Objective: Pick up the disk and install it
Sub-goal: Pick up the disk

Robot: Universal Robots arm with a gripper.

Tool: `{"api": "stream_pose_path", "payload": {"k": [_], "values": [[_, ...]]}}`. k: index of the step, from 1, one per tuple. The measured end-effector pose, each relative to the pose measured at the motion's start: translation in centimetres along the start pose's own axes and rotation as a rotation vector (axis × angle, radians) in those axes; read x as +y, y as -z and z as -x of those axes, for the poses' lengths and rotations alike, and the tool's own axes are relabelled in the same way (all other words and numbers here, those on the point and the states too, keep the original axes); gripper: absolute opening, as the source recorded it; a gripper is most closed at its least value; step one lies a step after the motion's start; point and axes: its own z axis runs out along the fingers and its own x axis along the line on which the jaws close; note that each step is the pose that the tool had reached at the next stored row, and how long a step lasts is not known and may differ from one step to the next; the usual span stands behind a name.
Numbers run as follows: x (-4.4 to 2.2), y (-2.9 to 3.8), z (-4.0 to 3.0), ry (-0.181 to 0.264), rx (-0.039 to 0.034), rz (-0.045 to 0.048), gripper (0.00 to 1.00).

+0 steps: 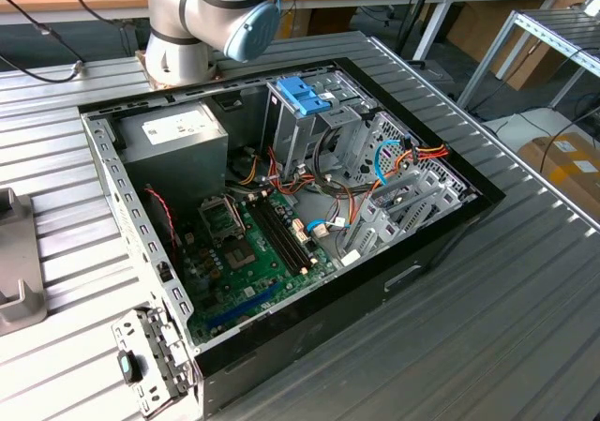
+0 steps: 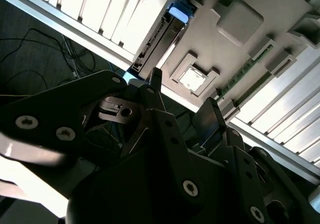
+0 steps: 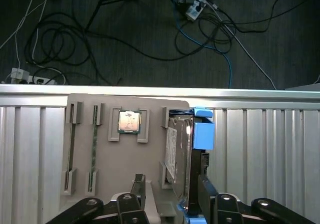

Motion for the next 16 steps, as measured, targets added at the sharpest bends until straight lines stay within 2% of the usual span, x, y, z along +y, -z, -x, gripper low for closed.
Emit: {"api": "stream_pose_path", "payload": {"k": [8,16], "values": [[0.64,-0.67,0.95,0.002,-0.0021,0.0003,0.54],[0.82,-1.12,1.75,0.001,-0.0024,0.0003,0.54]]}}
